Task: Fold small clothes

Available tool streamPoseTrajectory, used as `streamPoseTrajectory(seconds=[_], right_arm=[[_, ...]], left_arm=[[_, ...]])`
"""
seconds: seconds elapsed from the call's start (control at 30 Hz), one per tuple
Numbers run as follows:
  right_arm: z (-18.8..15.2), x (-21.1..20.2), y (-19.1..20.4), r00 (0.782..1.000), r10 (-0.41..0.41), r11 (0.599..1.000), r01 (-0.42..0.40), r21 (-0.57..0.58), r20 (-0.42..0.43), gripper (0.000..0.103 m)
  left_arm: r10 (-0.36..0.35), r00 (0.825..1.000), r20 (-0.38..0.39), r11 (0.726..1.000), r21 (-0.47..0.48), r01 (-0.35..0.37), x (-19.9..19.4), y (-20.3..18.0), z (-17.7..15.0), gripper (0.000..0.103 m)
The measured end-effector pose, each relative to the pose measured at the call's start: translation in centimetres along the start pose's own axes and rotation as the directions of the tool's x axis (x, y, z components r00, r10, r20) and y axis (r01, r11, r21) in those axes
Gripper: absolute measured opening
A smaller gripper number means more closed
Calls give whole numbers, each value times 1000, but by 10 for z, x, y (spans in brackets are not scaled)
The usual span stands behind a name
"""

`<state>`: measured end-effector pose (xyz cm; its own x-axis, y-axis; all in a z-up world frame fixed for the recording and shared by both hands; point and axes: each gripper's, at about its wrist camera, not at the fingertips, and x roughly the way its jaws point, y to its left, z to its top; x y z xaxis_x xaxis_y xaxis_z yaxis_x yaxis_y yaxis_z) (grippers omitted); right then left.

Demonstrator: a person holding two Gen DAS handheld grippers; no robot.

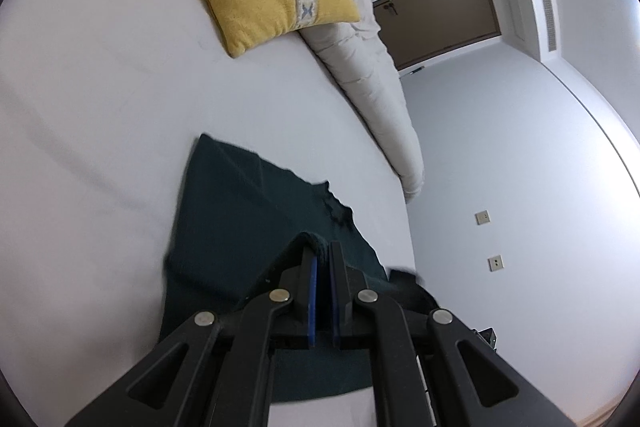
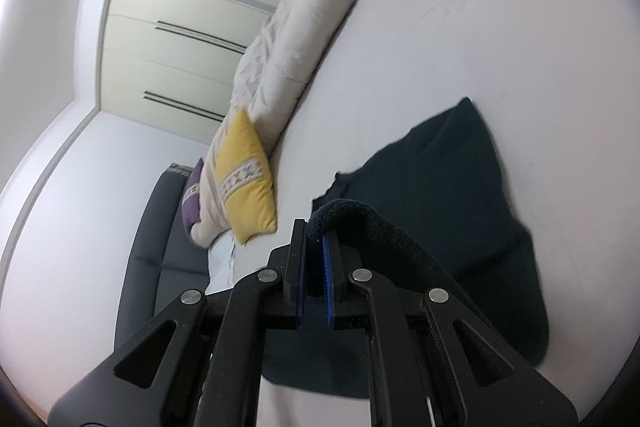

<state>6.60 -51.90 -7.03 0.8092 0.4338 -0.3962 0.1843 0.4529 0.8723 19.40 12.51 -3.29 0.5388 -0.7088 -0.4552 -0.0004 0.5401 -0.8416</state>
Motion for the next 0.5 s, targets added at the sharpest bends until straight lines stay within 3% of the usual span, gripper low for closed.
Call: streamPoseTrajectory(seconds=[0.33,0.47,0.5], right_arm=[[64,104,-49,994,-103,990,100,101,26,6],[83,141,-78,988,-154,978,150,148,14,11],[87,147,-83,985,-175,973,171,154,11,16]], left_arm=[[105,994,1,994,-14,-105,92,21,58,6],[148,989,-23,987,-58,-149,124,43,72,8],[154,988,-31,985,-71,-156,129,47,73,17]])
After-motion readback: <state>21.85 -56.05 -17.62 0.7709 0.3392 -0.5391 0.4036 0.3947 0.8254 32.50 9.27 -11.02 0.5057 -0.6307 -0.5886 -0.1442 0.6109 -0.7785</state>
